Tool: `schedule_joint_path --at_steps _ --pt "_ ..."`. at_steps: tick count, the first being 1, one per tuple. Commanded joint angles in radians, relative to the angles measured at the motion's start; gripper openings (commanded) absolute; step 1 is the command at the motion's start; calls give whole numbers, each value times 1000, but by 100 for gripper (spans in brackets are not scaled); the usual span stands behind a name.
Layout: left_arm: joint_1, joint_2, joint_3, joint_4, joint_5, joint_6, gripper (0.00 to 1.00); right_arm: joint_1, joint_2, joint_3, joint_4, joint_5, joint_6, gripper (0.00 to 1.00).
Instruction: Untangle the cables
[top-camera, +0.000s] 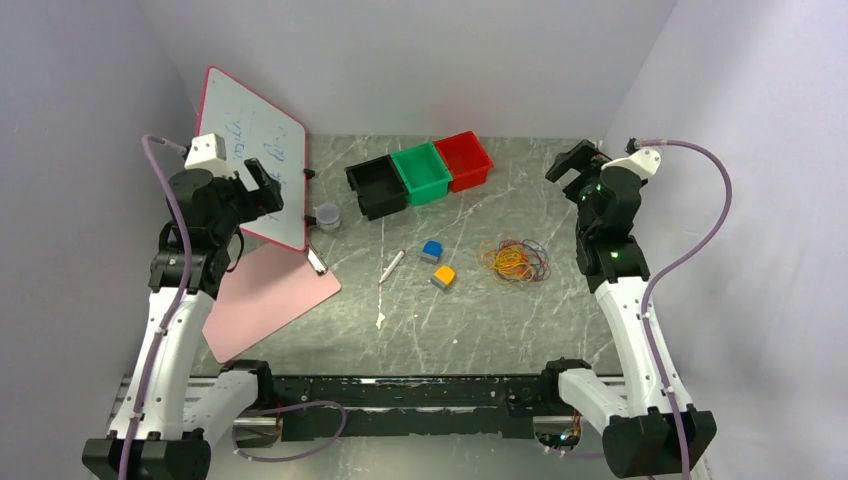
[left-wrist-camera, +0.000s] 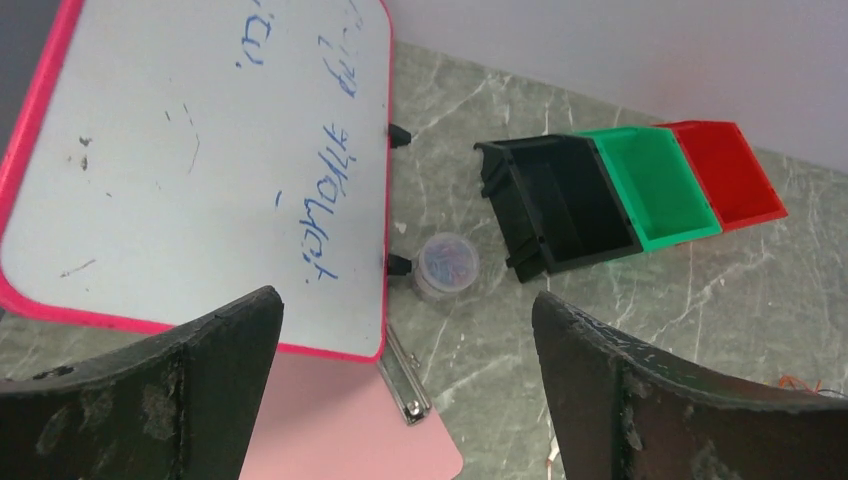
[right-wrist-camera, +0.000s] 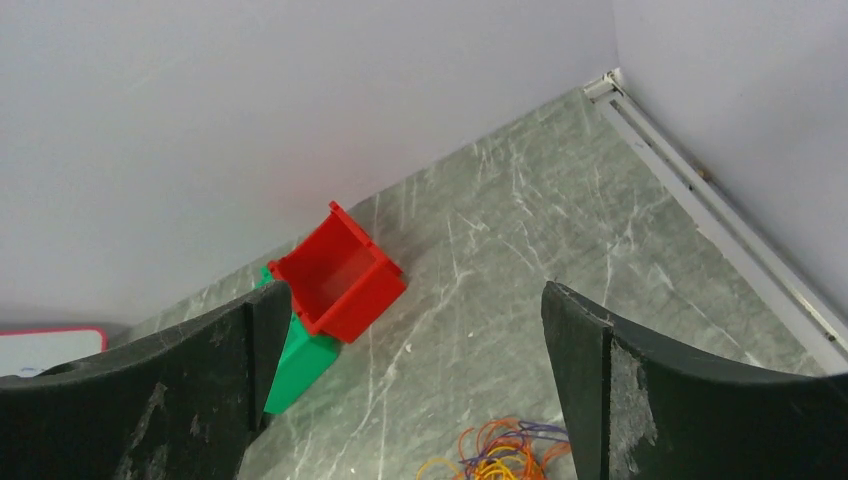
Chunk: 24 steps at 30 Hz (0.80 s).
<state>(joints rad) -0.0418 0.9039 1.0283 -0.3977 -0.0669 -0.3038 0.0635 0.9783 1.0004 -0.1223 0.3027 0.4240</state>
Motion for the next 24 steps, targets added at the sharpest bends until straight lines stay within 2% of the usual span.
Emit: schedule_joint_path --at_steps 1,4,7,12,18,24 --pt "16 13 34 -63 23 -24 99 -12 -20 13 -30 -18 31 100" --pt "18 16 25 -69 -2 -40 99 -13 -21 14 -52 -6 35 100" --pt "20 16 1 -55 51 8 99 -14 4 13 -78 17 43 100" --pt "23 14 -18 -41 89 -1 100 -15 31 7 -135 71 86 100" --pt "24 -27 -82 7 140 30 100 -16 43 -29 -164 15 131 100" --pt "24 -47 -116 -49 99 42 99 -13 115 -3 -245 -23 230 100"
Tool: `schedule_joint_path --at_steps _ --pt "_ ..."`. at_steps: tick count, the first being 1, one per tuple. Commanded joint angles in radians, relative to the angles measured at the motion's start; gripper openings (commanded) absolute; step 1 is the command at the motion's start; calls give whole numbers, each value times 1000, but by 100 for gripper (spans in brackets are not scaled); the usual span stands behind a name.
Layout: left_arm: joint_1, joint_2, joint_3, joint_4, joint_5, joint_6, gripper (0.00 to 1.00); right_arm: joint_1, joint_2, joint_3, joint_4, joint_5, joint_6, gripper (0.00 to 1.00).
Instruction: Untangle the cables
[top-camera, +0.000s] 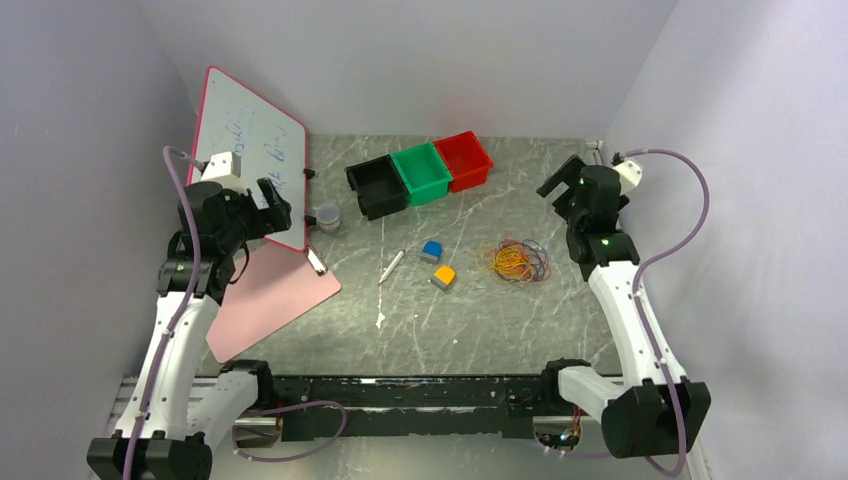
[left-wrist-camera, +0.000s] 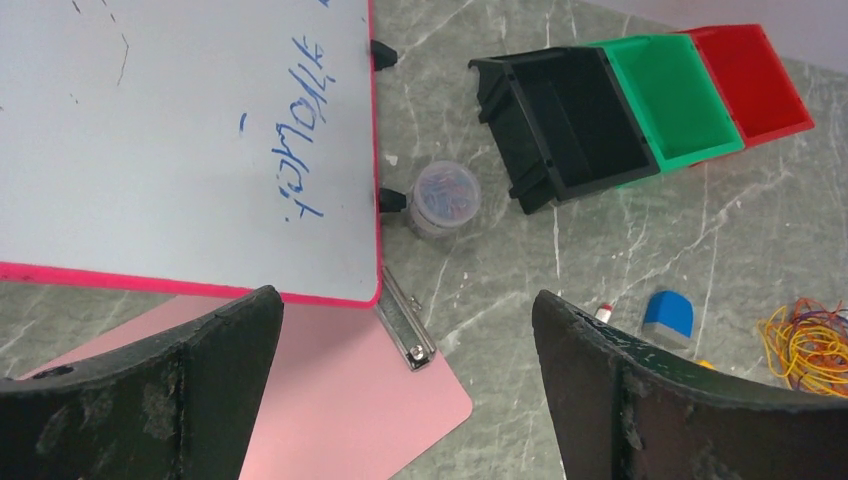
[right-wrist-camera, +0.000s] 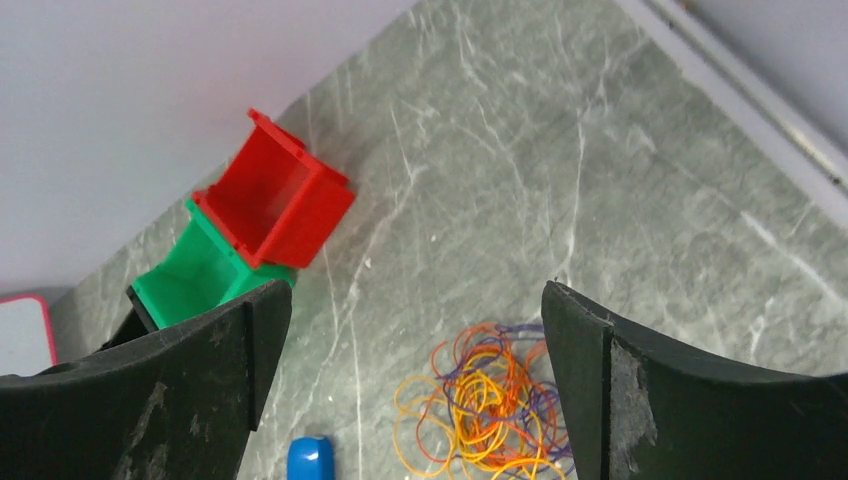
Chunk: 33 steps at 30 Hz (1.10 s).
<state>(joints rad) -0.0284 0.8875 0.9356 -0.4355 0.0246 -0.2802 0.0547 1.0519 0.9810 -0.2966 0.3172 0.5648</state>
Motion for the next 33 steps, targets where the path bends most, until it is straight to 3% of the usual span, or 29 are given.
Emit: schedule_joint_path --at_steps 1,4,11,21,33 --pt "11 -37 -36 -11 5 13 100 2 48 16 -69 -49 119 100" --pt "11 -51 -69 -4 1 -19 99 58 87 15 -73 -25 206 100" --pt "10 -59 -94 -47 8 -39 99 325 262 132 -87 134 392 100" --pt "-28 -80 -119 -58 -10 -25 99 532 624 386 -113 242 630 100" --pt "-107 -84 -118 -69 -59 -24 99 563 958 677 -205 265 719 97"
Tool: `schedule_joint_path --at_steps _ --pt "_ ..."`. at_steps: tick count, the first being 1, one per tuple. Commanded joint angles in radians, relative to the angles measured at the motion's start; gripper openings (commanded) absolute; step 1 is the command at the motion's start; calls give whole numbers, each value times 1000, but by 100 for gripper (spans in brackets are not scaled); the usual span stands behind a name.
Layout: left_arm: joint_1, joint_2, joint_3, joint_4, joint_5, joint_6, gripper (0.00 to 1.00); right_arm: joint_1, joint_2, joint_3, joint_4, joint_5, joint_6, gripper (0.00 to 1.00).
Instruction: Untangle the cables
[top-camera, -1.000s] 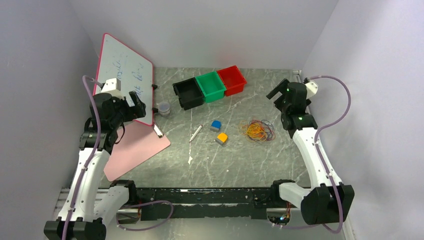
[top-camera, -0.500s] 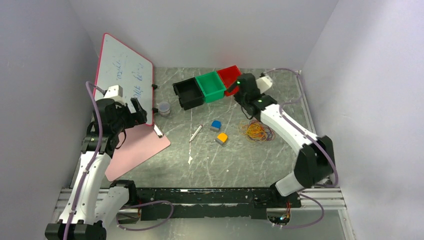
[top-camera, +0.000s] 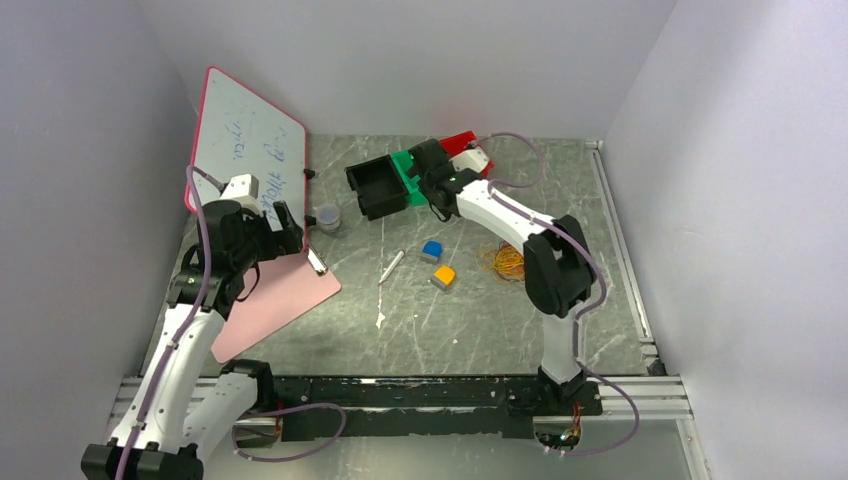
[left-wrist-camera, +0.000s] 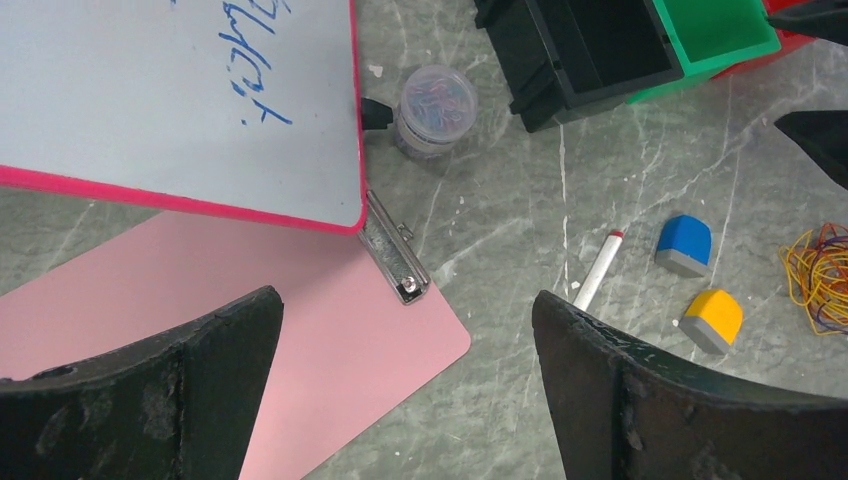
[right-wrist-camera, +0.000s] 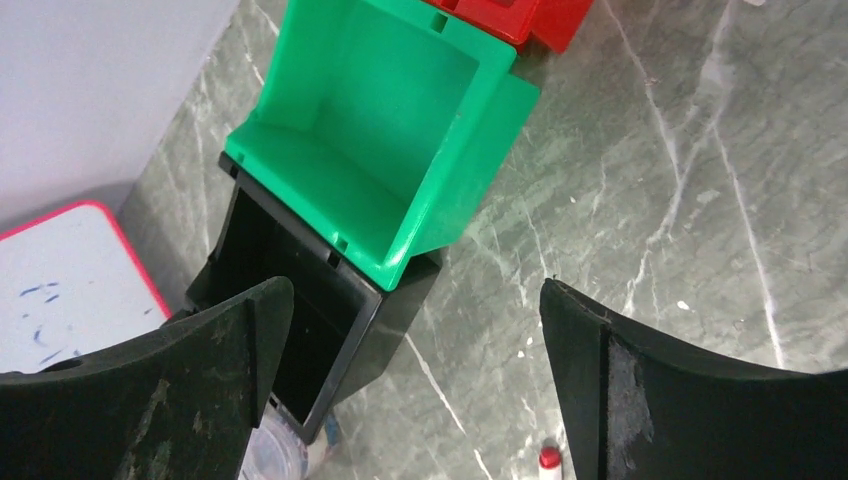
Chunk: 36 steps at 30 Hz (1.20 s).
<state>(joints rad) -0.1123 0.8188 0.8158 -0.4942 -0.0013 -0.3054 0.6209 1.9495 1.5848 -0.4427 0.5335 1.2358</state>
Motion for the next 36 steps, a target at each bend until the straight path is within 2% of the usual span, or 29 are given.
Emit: schedule_joint_path --at_steps 1,10,16,22,36 --pt "-27 -12 2 -12 -36 -1 99 -4 88 96 -62 49 45 96" --pt "-43 5 6 -11 -37 1 98 -24 244 229 -93 49 20 85" --pt "-43 1 1 -4 -52 -2 98 -58 310 290 -96 10 -30 70" --pt "-43 -7 0 -6 -59 -4 98 -71 323 288 -65 -15 -99 54" --pt "-43 9 2 -9 -56 -7 98 -155 268 190 -6 -70 -227 35"
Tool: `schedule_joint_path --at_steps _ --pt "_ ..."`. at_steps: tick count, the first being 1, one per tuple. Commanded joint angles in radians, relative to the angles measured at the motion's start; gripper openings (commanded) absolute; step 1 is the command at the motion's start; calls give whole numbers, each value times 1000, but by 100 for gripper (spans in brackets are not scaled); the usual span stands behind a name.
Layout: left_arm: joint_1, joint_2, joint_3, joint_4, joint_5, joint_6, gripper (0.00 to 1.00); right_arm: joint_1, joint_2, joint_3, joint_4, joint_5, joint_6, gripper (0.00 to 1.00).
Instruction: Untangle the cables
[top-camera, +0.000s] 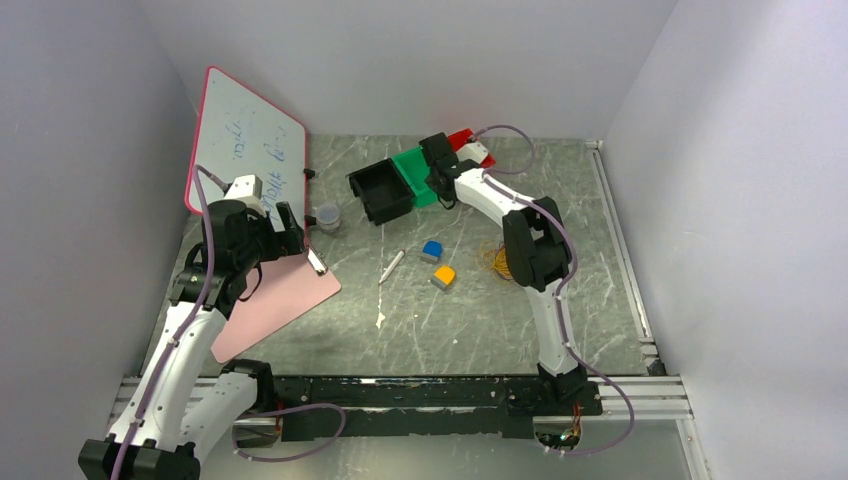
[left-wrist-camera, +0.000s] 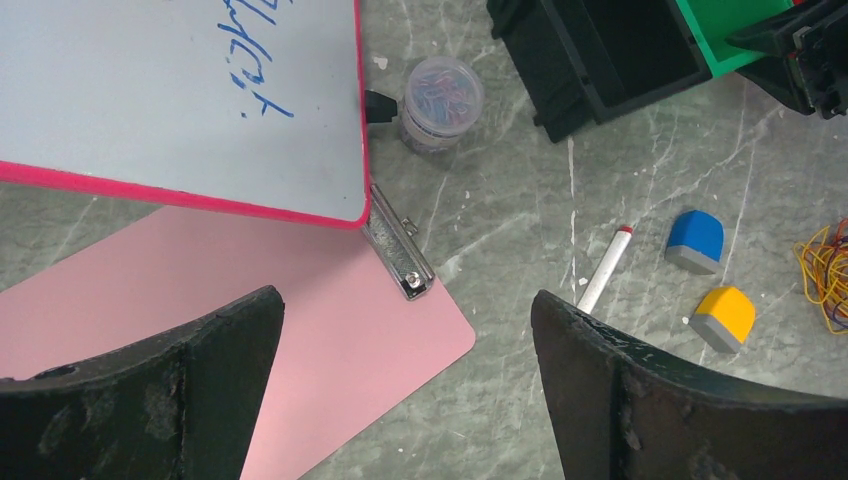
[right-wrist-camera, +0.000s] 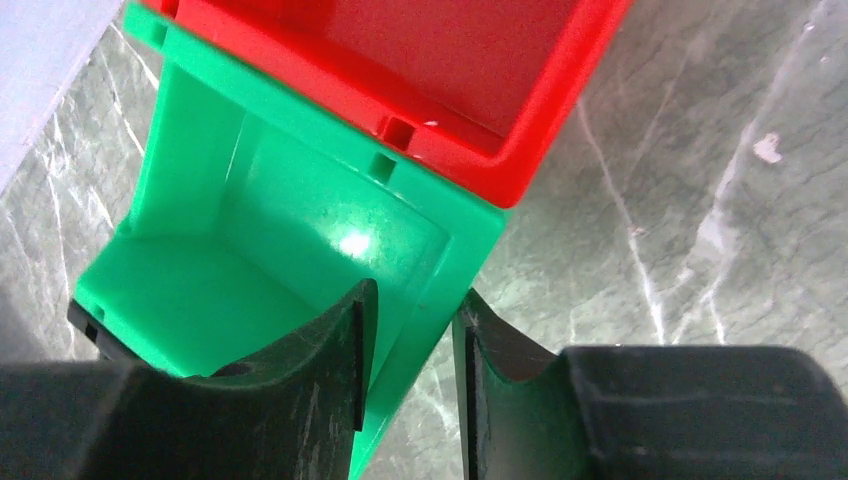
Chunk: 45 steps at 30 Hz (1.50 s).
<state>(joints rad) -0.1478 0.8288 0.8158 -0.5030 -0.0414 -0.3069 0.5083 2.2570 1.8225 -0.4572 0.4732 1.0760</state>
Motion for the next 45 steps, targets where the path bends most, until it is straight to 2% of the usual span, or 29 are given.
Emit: schedule_joint_path --at_steps 1,4,10,19,27,31,34,37,42,45 --pt "-8 -2 1 2 -20 -6 98 -51 -49 -63 24 -18 -82 33" --pt "-8 0 1 3 -20 -7 98 -74 -60 -88 62 -53 -130 30" --pt "-8 1 -2 5 -23 -8 98 -123 -39 -67 74 -86 -247 29" --pt "-9 1 -3 4 -33 -11 97 -194 11 -6 146 -206 -520 29" --pt "-10 13 -1 1 -39 -14 97 -251 67 78 62 -368 -680 33" --pt "-10 15 -2 1 -36 -15 97 -259 70 88 35 -382 -738 41" --pt "-10 16 -2 1 -37 -14 97 -258 58 95 18 -374 -739 50" --pt "-10 19 -3 3 -32 -15 97 -258 33 90 16 -390 -705 55" --pt "-10 24 0 -3 -36 -17 97 -256 -6 62 -25 -362 -565 56" --pt "-10 23 0 -4 -38 -16 97 -249 -29 25 -34 -361 -487 53"
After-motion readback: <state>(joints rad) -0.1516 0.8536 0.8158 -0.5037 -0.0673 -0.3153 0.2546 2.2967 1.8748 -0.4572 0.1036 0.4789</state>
